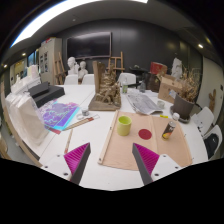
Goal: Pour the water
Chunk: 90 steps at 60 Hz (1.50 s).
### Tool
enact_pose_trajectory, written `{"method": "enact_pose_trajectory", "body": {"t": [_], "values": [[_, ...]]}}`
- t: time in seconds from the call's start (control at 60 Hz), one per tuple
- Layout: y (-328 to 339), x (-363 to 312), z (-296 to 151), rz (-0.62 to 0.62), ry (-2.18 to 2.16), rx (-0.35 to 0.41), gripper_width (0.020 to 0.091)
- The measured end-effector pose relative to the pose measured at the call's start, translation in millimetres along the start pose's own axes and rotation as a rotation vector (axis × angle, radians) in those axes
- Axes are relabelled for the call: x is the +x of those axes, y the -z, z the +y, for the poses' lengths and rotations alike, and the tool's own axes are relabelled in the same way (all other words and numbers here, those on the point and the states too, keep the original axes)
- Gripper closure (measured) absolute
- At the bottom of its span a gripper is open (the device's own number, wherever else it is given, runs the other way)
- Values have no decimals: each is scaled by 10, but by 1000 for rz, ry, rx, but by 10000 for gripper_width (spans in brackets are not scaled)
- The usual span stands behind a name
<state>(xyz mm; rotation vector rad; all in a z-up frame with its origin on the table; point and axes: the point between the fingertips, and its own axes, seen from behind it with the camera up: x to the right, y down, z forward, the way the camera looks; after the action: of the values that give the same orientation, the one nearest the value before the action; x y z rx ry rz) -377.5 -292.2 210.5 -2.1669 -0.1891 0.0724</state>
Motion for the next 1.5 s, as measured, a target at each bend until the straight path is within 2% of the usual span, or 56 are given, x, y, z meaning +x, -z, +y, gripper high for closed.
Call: {"method": "enact_pose_trajectory", "body": {"t": [0.133,0.15,0.217,0.533,0.817,0.917,0.967,1.033,1.083,1.117,1.133,1.25,1.3,1.367,1.5], "values": [[-90,589,143,52,-23,11,247],[-32,460,50,67,-27,2,246],[-158,1029,178,97,-35,14,244],[-1025,2785,420,222,-81,65,245],[-2203,3569,222,234,-119,159,247],[-2519,3656,140,225,-120,188,284],[-2623,3668,105,224,-116,199,319],[-2745,3676,108,223,-112,203,419],[-2827,3720,127,223,-105,202,529],[-2835,3671,129,226,-101,204,643],[-2833,3658,118,223,-104,210,668],[-2820,3649,119,225,-102,222,726],[-2804,3671,125,243,-95,220,797],[-2793,3692,129,276,-66,207,854],[-2665,3731,-19,335,22,195,868]]}}
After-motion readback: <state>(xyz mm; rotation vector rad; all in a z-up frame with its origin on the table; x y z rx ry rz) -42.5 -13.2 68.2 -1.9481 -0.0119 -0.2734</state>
